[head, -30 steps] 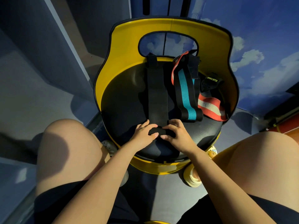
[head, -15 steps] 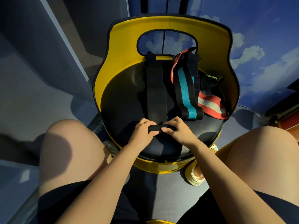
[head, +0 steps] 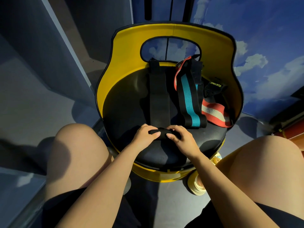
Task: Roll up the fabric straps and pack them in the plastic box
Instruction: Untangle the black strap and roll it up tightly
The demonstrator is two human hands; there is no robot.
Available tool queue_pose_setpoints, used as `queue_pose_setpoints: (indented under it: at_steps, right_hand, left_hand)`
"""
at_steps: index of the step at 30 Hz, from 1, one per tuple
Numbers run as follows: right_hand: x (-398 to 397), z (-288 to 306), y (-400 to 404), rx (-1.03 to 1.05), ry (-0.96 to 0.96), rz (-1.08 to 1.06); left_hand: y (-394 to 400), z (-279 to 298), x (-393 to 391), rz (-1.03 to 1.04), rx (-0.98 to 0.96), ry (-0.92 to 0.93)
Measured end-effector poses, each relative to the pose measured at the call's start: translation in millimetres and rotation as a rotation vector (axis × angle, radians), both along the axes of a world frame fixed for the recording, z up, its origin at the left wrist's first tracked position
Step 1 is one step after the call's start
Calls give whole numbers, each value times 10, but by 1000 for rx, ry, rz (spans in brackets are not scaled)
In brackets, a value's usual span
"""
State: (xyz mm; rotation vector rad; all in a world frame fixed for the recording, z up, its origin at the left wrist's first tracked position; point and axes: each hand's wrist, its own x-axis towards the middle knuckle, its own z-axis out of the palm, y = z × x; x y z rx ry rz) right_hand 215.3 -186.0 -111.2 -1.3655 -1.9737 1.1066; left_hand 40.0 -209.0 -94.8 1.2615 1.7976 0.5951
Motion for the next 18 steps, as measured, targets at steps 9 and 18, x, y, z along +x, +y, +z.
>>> queue_pose_setpoints:
  at_steps: [9,18]
  right_hand:
    - [-29,32,12,-128,-51,6]
    - [-112,81,-51,-124,-88,-64]
  left_hand:
    - [-124,-3,72,38,-18,116]
    - [-166,-22,106,78,-20,7]
